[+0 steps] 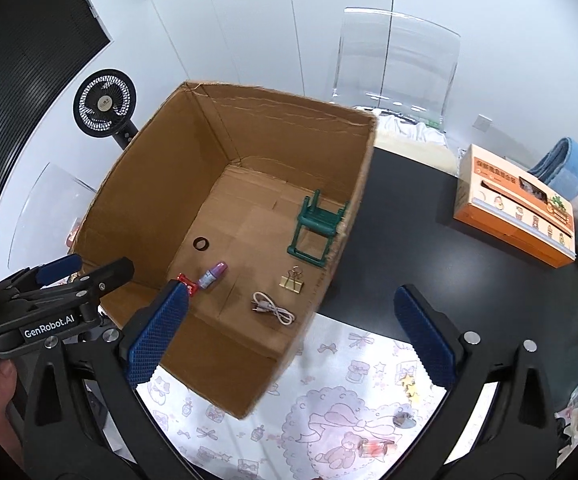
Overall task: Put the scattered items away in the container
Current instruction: 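Withdraw both open tools from the box back over the mat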
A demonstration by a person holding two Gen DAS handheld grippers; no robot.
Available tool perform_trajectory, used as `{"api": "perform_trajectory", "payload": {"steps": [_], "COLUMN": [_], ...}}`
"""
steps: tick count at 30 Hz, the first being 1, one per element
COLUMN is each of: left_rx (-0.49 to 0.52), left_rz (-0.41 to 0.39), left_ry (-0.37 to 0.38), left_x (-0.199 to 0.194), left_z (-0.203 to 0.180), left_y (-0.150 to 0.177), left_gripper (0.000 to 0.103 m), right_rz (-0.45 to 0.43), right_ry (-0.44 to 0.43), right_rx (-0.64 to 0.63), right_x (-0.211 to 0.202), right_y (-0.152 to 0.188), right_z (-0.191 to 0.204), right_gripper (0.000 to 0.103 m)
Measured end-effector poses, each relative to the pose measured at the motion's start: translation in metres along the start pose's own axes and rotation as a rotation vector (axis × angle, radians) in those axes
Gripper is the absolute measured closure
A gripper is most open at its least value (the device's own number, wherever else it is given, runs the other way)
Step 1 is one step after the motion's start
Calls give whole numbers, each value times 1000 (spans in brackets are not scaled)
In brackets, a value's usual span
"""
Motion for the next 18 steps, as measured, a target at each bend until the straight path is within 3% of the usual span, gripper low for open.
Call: {"api": "perform_trajectory", "payload": {"steps": [18], "left_rx": [115], "left_rz": [-27], "left_ry": [54], "left_x": [-41], "left_z": [-94], "left_y": [41], "left_gripper": [11], "right_rz": [-58], "right_ry": [50], "right_rx": [93], "right_x": [-71], "right_y": [41], "right_z": [-83], "right_gripper": [0]}}
Point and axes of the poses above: each gripper's, at about its wrist camera, not at the fingertips, and x roughly the way its jaws point, z to its left, y to its underside, the point moved 10 cm from there along x, roughly the way its jaws point, and after that the axes turned 10 degrees about -z, right-handed, at the moved point
